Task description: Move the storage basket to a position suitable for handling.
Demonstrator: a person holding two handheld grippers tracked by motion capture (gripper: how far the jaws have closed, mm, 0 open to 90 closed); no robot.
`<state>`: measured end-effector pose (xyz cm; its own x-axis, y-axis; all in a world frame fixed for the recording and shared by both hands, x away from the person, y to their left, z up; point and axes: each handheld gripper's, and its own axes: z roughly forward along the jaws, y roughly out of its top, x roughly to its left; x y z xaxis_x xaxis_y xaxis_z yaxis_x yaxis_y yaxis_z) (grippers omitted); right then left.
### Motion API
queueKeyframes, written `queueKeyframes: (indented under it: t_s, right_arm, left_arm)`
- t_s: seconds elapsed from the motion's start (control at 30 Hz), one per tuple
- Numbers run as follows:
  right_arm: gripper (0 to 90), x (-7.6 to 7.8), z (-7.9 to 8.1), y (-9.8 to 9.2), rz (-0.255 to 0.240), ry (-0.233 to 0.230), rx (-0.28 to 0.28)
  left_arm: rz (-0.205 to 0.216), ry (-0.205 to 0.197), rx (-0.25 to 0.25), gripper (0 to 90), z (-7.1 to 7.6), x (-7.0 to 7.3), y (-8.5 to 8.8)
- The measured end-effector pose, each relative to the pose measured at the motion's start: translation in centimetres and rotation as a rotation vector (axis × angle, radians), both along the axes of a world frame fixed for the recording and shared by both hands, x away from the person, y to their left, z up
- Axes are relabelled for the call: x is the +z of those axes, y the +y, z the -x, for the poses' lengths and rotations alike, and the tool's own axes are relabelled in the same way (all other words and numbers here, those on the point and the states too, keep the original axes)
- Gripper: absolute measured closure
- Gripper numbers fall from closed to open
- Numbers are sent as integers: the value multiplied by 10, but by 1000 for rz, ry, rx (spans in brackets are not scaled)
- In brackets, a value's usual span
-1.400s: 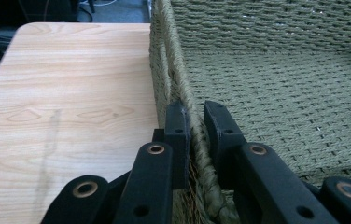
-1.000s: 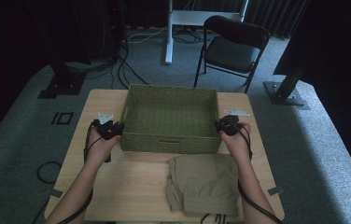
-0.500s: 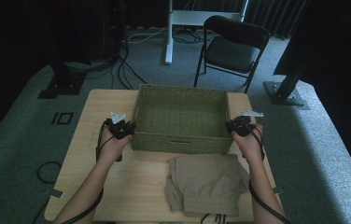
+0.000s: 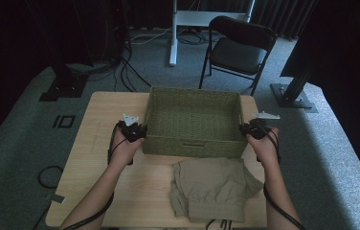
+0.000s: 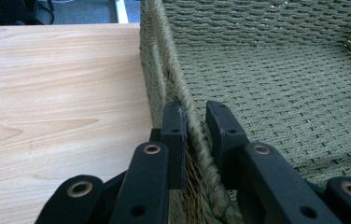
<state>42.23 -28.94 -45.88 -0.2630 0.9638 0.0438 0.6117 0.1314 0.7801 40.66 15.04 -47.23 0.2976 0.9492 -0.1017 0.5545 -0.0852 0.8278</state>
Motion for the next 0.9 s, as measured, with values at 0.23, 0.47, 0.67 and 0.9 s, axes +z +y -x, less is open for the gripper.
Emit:
queueKeyframes:
  t_s: [0.23,0.47,0.67,0.9]
  right_arm:
    - [736,0,0,-13,-1,2,-10]
    - [736,0,3,-27,-11,4,-22]
    - [736,0,4,-35,-14,4,-32]
    - [736,0,6,-45,-22,7,-44]
  left_arm:
    - [3,-2,-12,794,-3,0,-13]
    - [12,-2,-33,789,-6,-1,-24]
    - [-1,0,-45,788,-8,0,-33]
    - [-8,-1,-56,788,-11,0,-42]
